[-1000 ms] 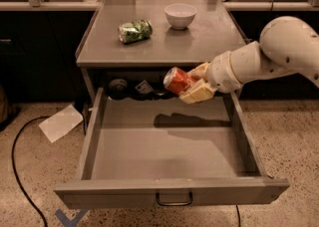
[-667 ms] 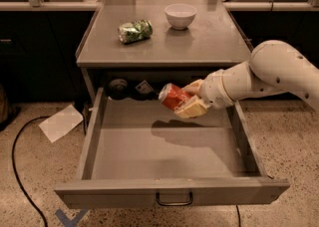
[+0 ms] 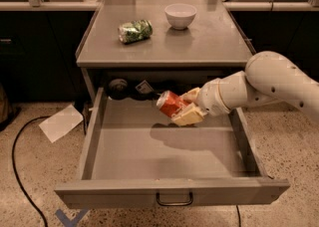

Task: Place coke can into top drawer

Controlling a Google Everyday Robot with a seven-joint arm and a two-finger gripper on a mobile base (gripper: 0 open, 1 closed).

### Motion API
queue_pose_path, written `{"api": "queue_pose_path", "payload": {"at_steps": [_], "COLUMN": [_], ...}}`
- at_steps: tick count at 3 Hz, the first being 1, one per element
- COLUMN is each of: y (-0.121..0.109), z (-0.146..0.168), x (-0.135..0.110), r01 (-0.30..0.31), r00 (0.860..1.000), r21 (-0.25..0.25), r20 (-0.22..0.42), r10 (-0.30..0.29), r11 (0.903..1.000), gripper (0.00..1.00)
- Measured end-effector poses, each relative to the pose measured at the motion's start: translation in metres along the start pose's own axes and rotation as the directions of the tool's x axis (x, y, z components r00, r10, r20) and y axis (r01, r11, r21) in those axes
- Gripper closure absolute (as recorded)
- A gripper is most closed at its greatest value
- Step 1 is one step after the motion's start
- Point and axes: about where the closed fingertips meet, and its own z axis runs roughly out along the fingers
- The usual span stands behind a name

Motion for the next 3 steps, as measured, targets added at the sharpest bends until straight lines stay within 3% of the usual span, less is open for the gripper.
{"api": "queue_pose_path", "payload": {"at_steps": [2,3], "y": [0.031,0.044], "z": [0.055,0.078], "x": [0.044,0.069], "r01": [-0.091,-0.109], "r00": [0.996,0.992], "r21": [-0.043,-0.040], "r20": [-0.018,-0.065], "r10": [0.091,0.106], "r11": [0.9949,0.9932], "gripper": [1.00,1.00]}}
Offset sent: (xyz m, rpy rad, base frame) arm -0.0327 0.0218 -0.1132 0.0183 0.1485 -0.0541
